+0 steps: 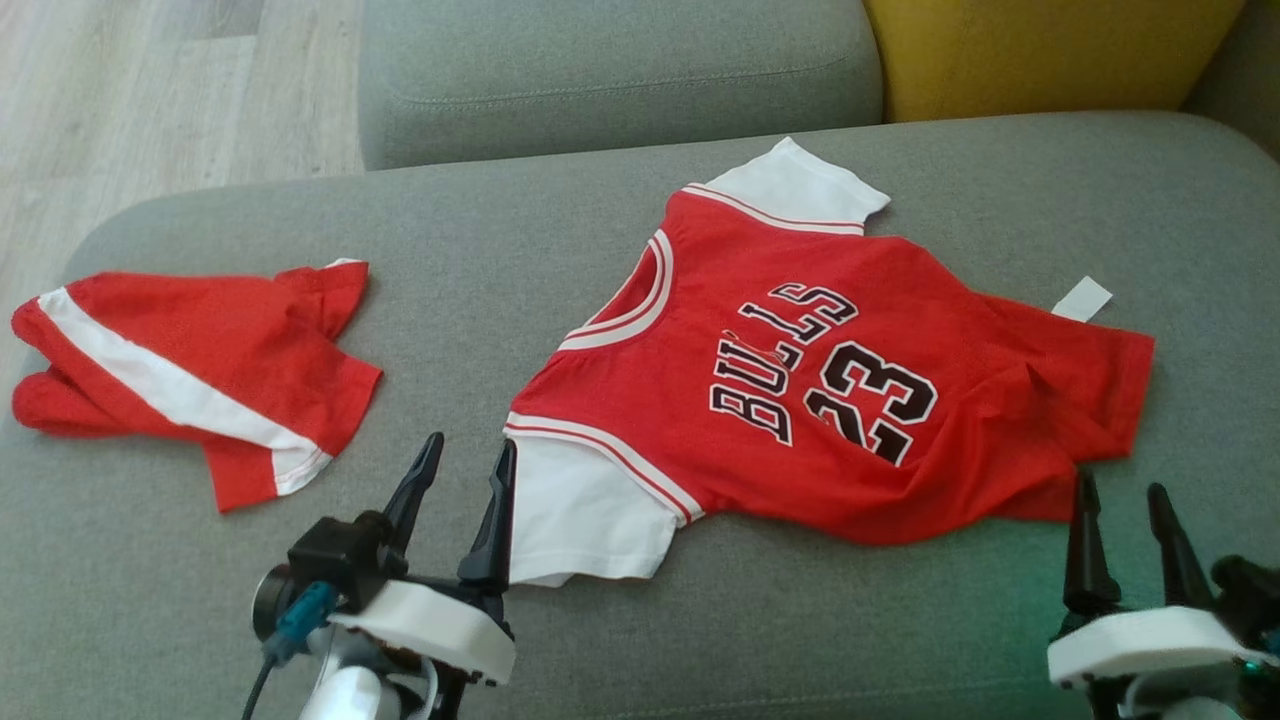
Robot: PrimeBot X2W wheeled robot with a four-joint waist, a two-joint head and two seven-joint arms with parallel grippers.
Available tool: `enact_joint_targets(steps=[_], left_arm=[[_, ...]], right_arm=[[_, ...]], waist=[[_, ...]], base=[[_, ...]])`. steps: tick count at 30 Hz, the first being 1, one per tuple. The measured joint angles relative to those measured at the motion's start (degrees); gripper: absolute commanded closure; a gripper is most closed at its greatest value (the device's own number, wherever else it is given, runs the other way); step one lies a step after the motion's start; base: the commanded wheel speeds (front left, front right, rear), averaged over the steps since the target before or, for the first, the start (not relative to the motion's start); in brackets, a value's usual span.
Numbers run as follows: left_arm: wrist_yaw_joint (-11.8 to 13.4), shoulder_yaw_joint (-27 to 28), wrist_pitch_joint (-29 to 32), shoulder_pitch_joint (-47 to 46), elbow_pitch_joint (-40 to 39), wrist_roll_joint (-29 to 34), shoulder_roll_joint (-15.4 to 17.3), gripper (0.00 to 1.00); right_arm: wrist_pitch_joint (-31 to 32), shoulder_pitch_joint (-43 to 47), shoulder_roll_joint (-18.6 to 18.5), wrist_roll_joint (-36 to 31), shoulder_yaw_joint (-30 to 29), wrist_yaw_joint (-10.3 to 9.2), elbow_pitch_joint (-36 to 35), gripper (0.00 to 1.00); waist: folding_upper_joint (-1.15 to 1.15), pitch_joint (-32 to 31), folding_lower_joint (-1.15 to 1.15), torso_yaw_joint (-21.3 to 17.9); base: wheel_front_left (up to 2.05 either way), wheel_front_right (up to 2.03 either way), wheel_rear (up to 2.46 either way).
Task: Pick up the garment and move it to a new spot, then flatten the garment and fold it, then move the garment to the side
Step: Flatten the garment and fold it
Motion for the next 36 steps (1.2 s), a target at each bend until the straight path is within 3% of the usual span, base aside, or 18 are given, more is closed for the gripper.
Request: enact_joint_targets(steps=[10,17,25,31,32,33,34,36], left_arm=[[-0.07,-1.08,0.00,-0.07,2.13,-0.49,0.01,0.00],[0.03,-3.56,0.35,-2.20,12.10,-0.23,0.00,0.00],[4.25,-4.76,5.81,-7.48,22.56,2.77,0.29,0.00],[4.97,-5.48,9.31,-9.95,26.31,3.55,0.37,0.00],[4.05,-6.28,10.03,-10.75,26.74,3.10,0.38,0.16],[3.35,-6.46,10.17,-10.94,26.75,2.61,0.37,0.92],[2.60,-6.59,10.17,-11.03,26.73,2.05,0.36,1.00],[2.42,-6.58,9.51,-11.02,26.66,0.99,0.29,1.00]], right_arm=[[0.08,0.92,0.00,-0.44,-0.78,0.00,-4.45,0.00],[0.65,0.91,0.01,-0.65,-0.63,0.00,-5.69,0.00],[0.65,0.65,0.01,-0.65,-0.80,0.00,-5.87,0.00],[0.65,0.46,0.01,-0.66,-1.22,0.00,-6.01,0.00],[0.66,0.19,0.01,-0.70,-1.46,0.00,-6.00,0.00],[0.70,-0.12,0.01,-1.02,-1.66,0.00,-5.91,0.00],[1.11,-0.41,0.01,-1.45,-1.94,0.00,-5.87,0.00],[2.08,-0.79,0.01,-2.23,-2.47,0.00,-5.25,0.00]], waist=[[0.00,1.03,0.00,0.51],[0.00,2.87,0.00,-0.32],[0.00,4.98,0.00,-2.12],[0.00,5.67,0.00,-2.69],[0.00,5.75,0.00,-2.68],[0.00,5.77,0.00,-2.63],[0.00,5.79,0.00,-2.54],[0.00,5.85,0.00,-2.25]], base=[[0.00,0.00,0.00],[0.00,0.00,0.00],[0.00,0.00,0.00],[0.00,0.00,0.00],[0.00,0.00,0.00],[0.00,0.00,0.00],[0.00,0.00,0.00],[0.00,0.00,0.00]])
